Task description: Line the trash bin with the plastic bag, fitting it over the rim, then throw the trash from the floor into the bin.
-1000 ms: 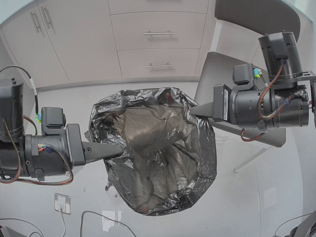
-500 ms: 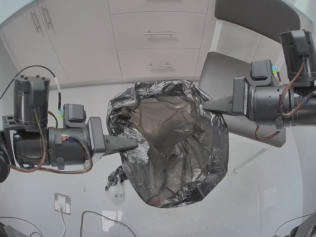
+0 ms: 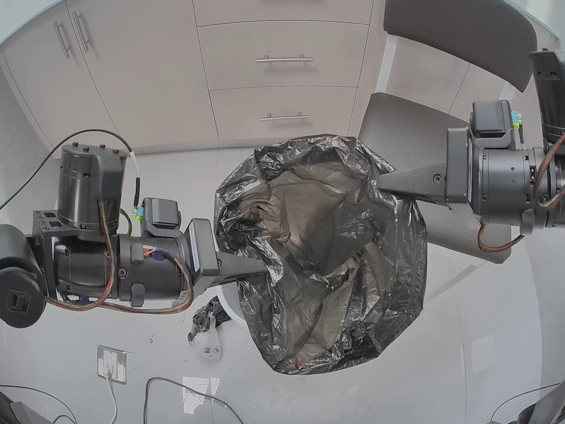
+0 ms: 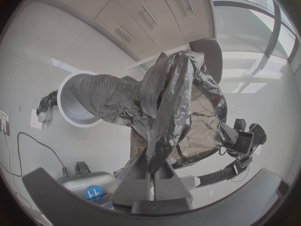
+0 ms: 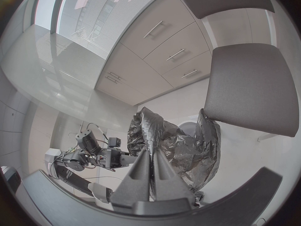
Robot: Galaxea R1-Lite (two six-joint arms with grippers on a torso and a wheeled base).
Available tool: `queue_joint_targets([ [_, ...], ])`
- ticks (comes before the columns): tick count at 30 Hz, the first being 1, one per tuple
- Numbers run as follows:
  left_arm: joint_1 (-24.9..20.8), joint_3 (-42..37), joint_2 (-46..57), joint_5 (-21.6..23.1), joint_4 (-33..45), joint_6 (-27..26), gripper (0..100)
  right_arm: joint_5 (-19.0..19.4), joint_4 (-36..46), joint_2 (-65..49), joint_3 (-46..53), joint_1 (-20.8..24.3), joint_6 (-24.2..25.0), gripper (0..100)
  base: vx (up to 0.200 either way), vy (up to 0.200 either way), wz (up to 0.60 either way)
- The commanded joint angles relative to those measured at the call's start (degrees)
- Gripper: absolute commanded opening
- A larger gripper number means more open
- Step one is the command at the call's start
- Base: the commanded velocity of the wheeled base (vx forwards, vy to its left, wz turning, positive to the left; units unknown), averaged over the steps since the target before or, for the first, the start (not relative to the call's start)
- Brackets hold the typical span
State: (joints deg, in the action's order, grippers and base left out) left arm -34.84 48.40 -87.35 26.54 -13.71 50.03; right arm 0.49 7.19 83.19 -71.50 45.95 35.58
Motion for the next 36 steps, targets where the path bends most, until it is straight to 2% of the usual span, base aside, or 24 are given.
queue_joint_targets([
  [1,-0.49,-0.5,0.33,1.67,0.0,0.95,0,-0.31,0.1,-1.63,0.39,1.25,-0.08,0,0.0,0.0,0.0],
  [7,-0.14,-0.32,-0.9,2.03,-0.08,0.95,0,-0.22,0.01,-0.66,1.36,1.69,-0.08,0,0.0,0.0,0.0],
  [20,2.06,-2.34,-2.3,1.59,0.09,0.95,0,0.04,-0.42,4.35,1.71,5.82,0.54,0,0.0,0.0,0.0],
  [30,4.08,-10.25,4.73,1.41,0.71,2.44,0,0.48,-0.34,8.31,2.24,11.09,4.32,0,0.0,0.0,0.0],
  [36,4.08,-14.21,10.18,1.76,0.88,4.02,0,2.85,-0.34,10.06,1.54,13.56,6.25,0,0.0,0.0,0.0],
])
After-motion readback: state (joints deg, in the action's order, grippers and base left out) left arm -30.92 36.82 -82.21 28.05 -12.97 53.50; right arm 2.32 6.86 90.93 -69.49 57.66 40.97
